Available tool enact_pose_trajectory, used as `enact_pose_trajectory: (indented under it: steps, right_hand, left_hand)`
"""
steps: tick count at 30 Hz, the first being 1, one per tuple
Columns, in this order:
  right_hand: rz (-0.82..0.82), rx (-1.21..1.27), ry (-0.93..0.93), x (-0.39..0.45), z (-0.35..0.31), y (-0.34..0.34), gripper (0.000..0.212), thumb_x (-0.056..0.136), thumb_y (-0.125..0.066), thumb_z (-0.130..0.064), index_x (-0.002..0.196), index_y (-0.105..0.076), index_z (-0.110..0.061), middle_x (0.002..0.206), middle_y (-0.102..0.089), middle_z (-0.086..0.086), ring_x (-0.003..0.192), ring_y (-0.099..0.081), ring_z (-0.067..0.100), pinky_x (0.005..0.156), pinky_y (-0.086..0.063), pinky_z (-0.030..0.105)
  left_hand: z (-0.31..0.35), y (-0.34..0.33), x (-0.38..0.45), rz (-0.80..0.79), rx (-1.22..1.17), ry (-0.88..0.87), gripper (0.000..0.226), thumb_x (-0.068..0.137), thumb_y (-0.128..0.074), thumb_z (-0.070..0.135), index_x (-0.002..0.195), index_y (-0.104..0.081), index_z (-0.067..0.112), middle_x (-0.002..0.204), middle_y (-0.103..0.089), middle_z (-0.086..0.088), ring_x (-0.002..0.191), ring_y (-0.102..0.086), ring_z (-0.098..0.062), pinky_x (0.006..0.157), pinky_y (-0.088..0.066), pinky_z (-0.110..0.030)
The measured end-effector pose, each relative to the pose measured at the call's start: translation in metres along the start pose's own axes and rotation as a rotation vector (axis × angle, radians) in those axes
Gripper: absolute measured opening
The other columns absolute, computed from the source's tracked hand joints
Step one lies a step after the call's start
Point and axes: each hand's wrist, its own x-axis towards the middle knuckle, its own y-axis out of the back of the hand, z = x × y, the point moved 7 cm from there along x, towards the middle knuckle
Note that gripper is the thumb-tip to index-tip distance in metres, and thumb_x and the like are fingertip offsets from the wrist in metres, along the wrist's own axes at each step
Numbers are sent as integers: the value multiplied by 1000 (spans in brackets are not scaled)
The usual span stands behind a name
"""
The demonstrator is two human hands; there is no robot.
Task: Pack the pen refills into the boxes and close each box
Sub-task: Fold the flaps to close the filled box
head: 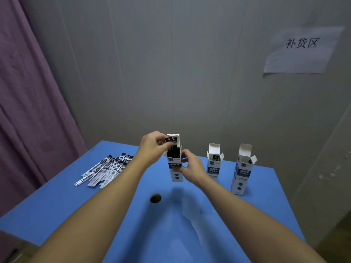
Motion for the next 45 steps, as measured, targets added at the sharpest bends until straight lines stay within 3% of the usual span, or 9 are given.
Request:
enact_pose_trajectory:
  steps: [3, 6, 11, 15, 22, 26, 30, 36, 45]
  right_hand:
    - [-4, -19, 0, -1, 1, 1, 39, 80, -80, -19, 111, -58, -26, 109, -65, -6, 104, -61, 16, 86, -55, 37]
    - [4, -5, -13, -2, 6, 5, 37, 80, -80, -18, 109, -58, -24, 107, -65, -6, 103, -61, 16, 86, -54, 35]
    - [8, -3, -20, -4, 7, 15, 37, 80, -80, -17, 110, -58, -21, 108, -65, -6, 103, -61, 15, 81, -47, 26]
    - [9, -15, -19, -4, 6, 16, 39, 80, -81, -16, 111, -59, -21, 109, -65, -5, 105, -61, 17, 87, -50, 31]
    - [8, -31, -23, -7, 7, 18, 38, 80, -80, -18, 110, -58, -23, 109, -65, -7, 106, -60, 15, 90, -52, 37]
    - [6, -39, -21, -8, 7, 17, 39, 80, -81, -16, 112, -59, -22, 109, -65, -8, 105, -60, 14, 91, -52, 36]
    - [-15, -67, -18, -12, 8, 13, 39, 79, -81, -15, 111, -59, -22, 109, -65, -6, 103, -60, 15, 88, -53, 34]
    - [0, -30, -17, -14, 7, 18, 40, 78, -82, -18, 111, -59, -21, 107, -65, -7, 104, -61, 15, 87, -50, 31]
    - [-14, -10, -24, -16, -1, 16, 40, 82, -79, -16, 115, -58, -20, 110, -65, -6, 105, -61, 13, 83, -49, 28]
  left_hand:
    - [-6, -16, 4, -75, 134, 21, 10, 83, -80, 25, 88, -77, 17, 92, -61, 2, 83, -56, -12, 69, -39, -22]
    - [-6, -19, 5, -95, 142, 20, 13, 81, -81, 31, 91, -77, 23, 96, -60, 6, 92, -54, -12, 74, -40, -23]
    - [6, -12, 7, -50, 25, -25, 5, 85, -77, 25, 87, -75, 28, 97, -62, 8, 92, -54, -9, 72, -40, -19]
    - [10, -22, 8, -102, 138, -69, 4, 86, -75, 24, 83, -75, 26, 94, -62, 8, 92, -53, -11, 77, -42, -25]
    - [12, -25, 6, -81, 178, -119, 2, 85, -73, 20, 86, -72, 22, 90, -62, 8, 88, -52, -10, 73, -38, -20]
    - [12, -27, 8, -94, 307, -175, 6, 88, -71, 21, 89, -77, 19, 90, -58, 6, 89, -47, -12, 78, -38, -24]
    - [7, -40, 4, -229, 451, -217, 9, 88, -71, 24, 86, -78, 18, 89, -51, 5, 91, -42, -15, 83, -47, -37]
    - [13, -23, 2, -77, 171, -120, 2, 84, -75, 22, 85, -75, 23, 84, -64, 8, 75, -55, -4, 66, -40, -17]
    - [11, -30, 4, -96, 211, -107, 6, 89, -70, 20, 86, -74, 16, 93, -56, 5, 83, -53, -4, 69, -38, -17]
